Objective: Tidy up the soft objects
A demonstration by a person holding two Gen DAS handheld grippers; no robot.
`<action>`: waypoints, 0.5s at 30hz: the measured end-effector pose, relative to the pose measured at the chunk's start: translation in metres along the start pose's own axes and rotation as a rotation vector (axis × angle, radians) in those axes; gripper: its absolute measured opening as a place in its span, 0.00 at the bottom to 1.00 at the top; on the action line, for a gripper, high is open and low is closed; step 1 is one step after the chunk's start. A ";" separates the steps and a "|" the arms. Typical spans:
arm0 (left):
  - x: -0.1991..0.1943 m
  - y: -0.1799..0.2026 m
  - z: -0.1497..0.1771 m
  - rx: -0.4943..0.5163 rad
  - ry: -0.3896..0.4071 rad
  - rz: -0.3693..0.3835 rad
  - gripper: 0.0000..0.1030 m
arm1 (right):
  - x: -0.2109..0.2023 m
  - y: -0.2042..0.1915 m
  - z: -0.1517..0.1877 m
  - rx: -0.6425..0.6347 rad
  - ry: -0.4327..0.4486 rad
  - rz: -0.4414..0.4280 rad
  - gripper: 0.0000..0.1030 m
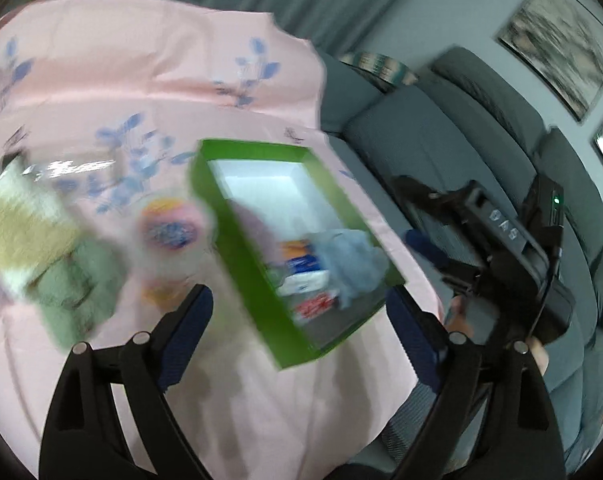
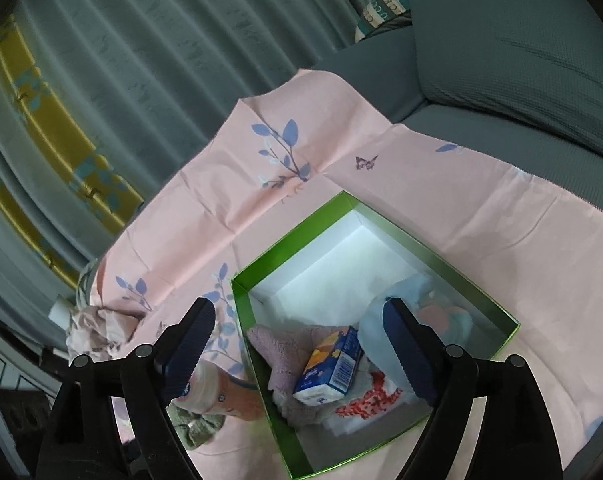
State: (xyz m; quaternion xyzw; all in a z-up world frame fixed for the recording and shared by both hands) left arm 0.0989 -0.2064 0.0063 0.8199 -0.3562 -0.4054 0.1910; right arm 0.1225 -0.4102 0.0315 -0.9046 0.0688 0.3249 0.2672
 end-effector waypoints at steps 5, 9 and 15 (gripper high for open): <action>-0.047 -0.055 0.028 -0.078 0.035 -0.145 0.84 | -0.003 -0.010 0.004 -0.031 -0.005 -0.013 0.85; -0.084 -0.098 0.053 -0.129 0.064 -0.253 0.84 | -0.008 -0.026 0.009 -0.063 -0.012 -0.053 0.85; -0.129 -0.164 0.085 -0.225 0.084 -0.454 0.84 | -0.017 -0.082 0.031 -0.186 -0.051 -0.177 0.85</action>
Point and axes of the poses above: each gripper's, at about its wrist camera, not at the fingertips, and x roughly the way its jaws point, y to its right, z to its underside, the point moved 5 cm from there along x, roughly the way its jaws point, and after that the axes turned 8 degrees about z, right-handed, at the moved point
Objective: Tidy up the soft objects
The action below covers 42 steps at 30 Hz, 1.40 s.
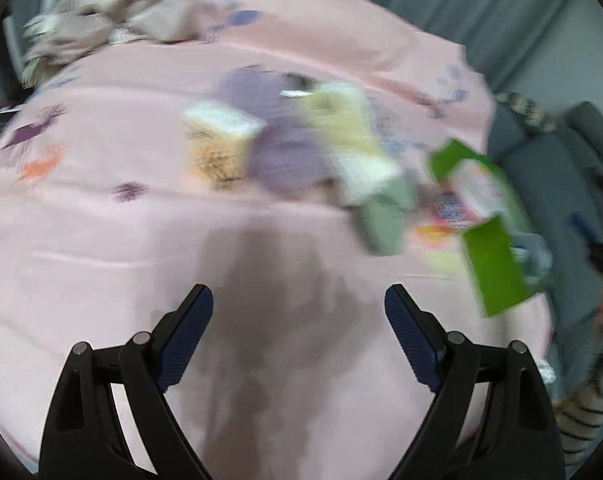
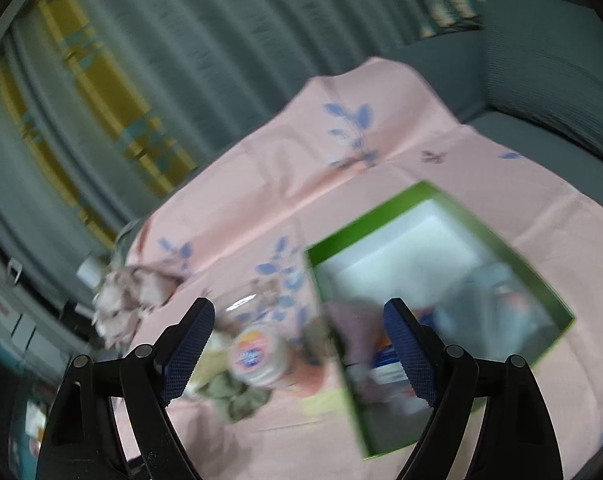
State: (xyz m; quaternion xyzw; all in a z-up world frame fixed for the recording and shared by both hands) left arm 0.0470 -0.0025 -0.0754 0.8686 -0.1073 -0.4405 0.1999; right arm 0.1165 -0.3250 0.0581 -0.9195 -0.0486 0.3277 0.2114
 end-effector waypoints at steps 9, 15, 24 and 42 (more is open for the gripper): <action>0.007 -0.067 0.009 -0.133 0.023 -0.046 0.85 | 0.057 -0.113 0.061 -0.281 -0.178 0.026 0.85; 0.013 -0.072 0.004 -0.163 0.019 -0.037 0.85 | 0.110 -0.162 0.090 -0.375 -0.296 0.053 0.85; 0.014 -0.071 0.005 -0.158 0.031 -0.034 0.88 | 0.183 -0.183 0.106 -0.493 -0.371 0.194 0.23; 0.013 -0.071 0.006 -0.157 0.039 -0.025 0.89 | -0.022 -0.186 0.071 -0.478 -0.144 -0.212 0.12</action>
Point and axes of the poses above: each gripper's, at about its wrist camera, not at the fingertips, and x roughly the way its jaws point, y to its right, z to its underside, the point moved 5 cm from there along x, roughly the way its jaws point, and after that the axes turned 8 degrees about z, right-handed, at the moved point
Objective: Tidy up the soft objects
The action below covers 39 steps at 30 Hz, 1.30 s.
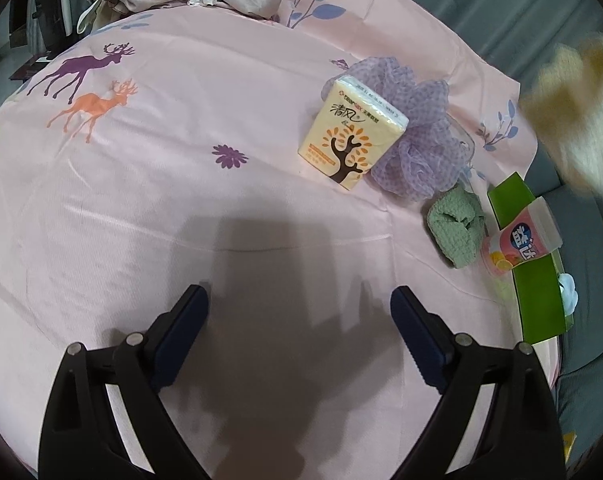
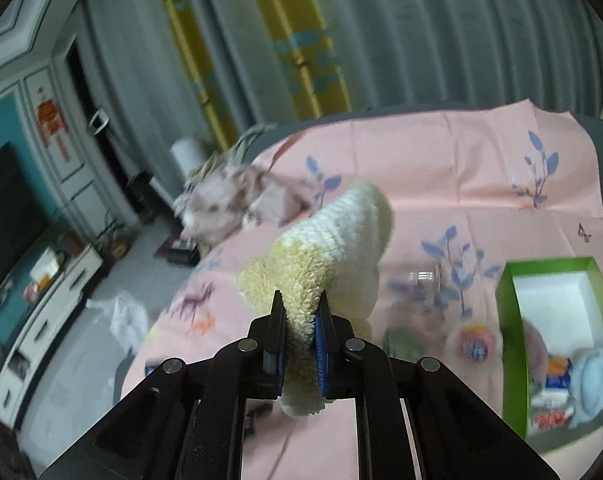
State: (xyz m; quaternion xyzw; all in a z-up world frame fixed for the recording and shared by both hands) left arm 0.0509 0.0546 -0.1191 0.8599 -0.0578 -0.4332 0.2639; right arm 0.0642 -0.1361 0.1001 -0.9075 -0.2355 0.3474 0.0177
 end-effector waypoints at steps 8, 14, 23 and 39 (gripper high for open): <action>-0.004 -0.003 0.000 -0.036 0.009 0.017 0.89 | 0.086 0.012 0.093 0.043 -0.328 -0.021 0.12; -0.005 -0.001 0.002 -0.019 0.003 0.021 0.89 | 0.158 0.039 0.137 0.203 -0.445 0.013 0.12; -0.013 0.012 0.007 -0.050 -0.027 0.194 0.89 | 0.119 0.034 0.115 0.167 -0.335 -0.083 0.76; 0.029 0.090 0.043 0.060 -0.187 0.254 0.87 | 0.145 0.070 0.133 0.332 -0.436 -0.015 0.76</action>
Point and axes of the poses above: each gripper's, at about its wrist camera, not at the fingertips, and x roughly the way its jaws point, y to its right, z to its underside, the point moved 5 cm from there along x, roughly the way its jaws point, and after that the axes turned 8 degrees about z, right-handed, at the moved point
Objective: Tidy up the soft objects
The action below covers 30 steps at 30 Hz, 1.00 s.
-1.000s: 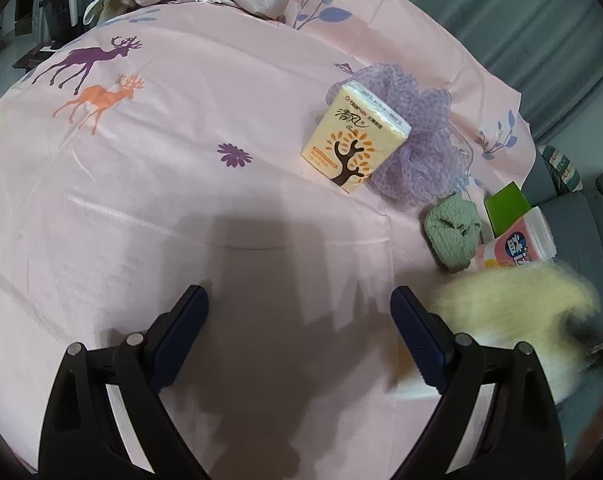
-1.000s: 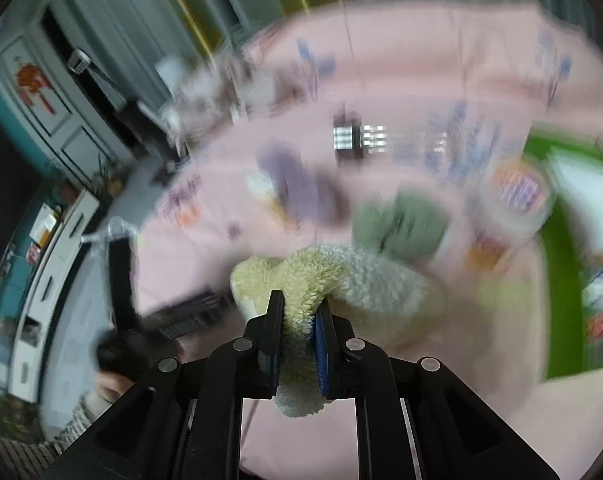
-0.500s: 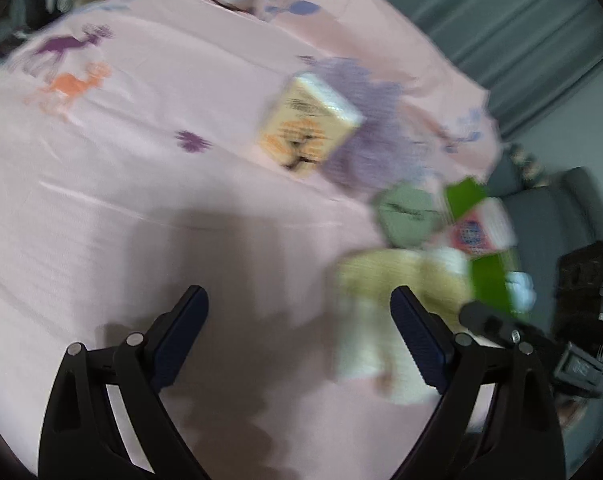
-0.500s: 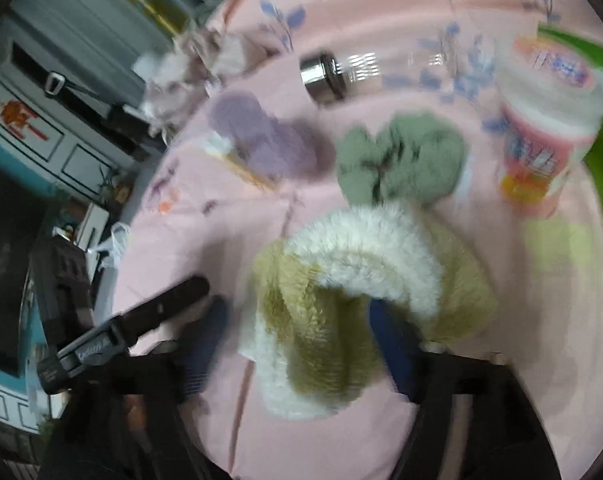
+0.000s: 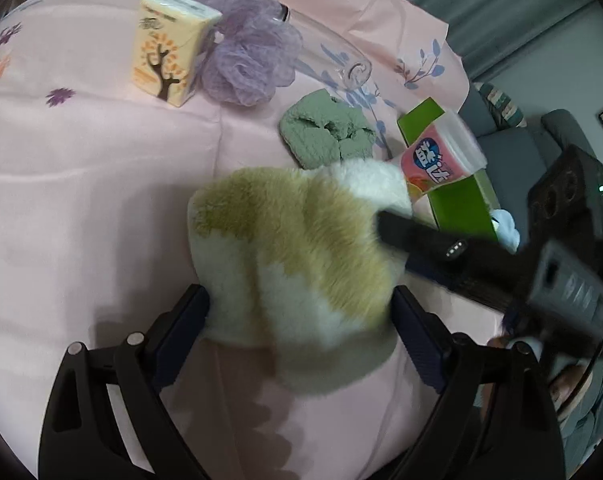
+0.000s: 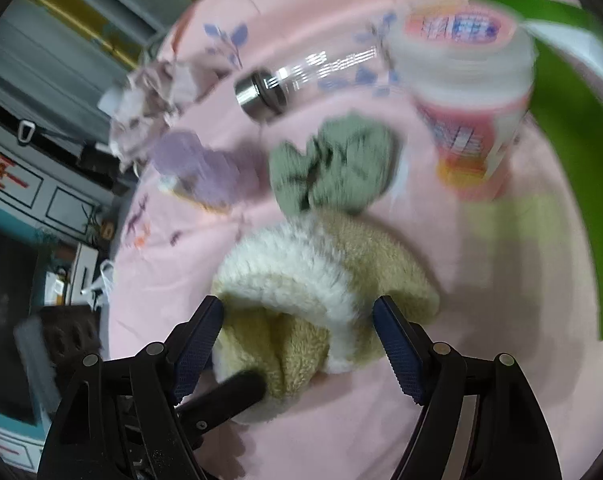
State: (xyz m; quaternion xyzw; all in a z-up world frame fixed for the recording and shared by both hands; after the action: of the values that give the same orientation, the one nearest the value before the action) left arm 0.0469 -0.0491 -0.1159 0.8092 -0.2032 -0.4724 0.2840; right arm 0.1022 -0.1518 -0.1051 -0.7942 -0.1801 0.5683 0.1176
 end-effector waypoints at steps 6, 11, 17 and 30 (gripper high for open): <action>0.006 -0.005 -0.008 0.015 -0.007 0.015 0.48 | 0.008 -0.005 0.008 0.002 -0.001 -0.044 0.52; 0.000 0.004 -0.001 0.042 -0.001 0.029 0.33 | 0.001 -0.011 0.013 -0.032 0.006 -0.082 0.46; -0.016 0.022 -0.005 0.106 0.051 -0.024 0.33 | -0.014 -0.031 0.016 -0.079 0.039 -0.155 0.46; -0.046 0.059 -0.008 0.243 0.133 -0.069 0.33 | -0.064 -0.042 0.008 -0.135 0.201 -0.202 0.46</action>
State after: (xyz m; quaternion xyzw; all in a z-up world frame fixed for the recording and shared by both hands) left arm 0.0285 -0.0641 -0.0439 0.8737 -0.2116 -0.3991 0.1804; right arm 0.0692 -0.1409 -0.0362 -0.8310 -0.2843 0.4577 0.1381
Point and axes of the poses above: each gripper's, at about its wrist camera, not at the fingertips, and x roughly the way its jaws point, y to its right, z to its underside, the point moved 5 cm from there along x, roughly the way its jaws point, and after that the axes turned 8 degrees about z, right-handed, at the moved point
